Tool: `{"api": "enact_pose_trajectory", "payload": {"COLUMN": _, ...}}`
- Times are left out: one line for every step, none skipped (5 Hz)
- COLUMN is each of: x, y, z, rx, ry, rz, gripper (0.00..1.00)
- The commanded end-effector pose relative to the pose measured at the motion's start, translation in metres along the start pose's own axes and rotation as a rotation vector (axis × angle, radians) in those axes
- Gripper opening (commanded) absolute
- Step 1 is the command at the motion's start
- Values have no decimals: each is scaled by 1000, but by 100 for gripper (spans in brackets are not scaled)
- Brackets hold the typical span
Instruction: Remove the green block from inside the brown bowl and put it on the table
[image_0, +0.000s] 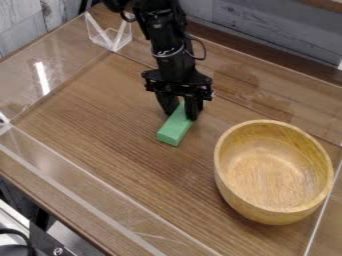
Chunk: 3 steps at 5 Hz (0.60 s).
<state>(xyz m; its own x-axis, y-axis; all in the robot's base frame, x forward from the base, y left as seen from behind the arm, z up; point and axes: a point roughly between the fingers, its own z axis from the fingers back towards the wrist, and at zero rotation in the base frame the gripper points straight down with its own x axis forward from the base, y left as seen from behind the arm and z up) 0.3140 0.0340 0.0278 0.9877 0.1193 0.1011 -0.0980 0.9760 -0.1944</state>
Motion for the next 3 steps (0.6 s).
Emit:
{"api": "enact_pose_trajectory", "payload": {"x": 12, "y": -3, "z": 15, "rx": 4, "ry": -51, "rz": -19, "gripper": 100}}
{"api": "enact_pose_trajectory", "payload": {"x": 13, "y": 2, "z": 20, "rx": 4, "ry": -42, "rz": -12, "gripper": 100}}
{"api": "enact_pose_trajectory", "payload": {"x": 13, "y": 6, "z": 26, "rx": 5, "ry": -33, "rz": -5, "gripper": 100}}
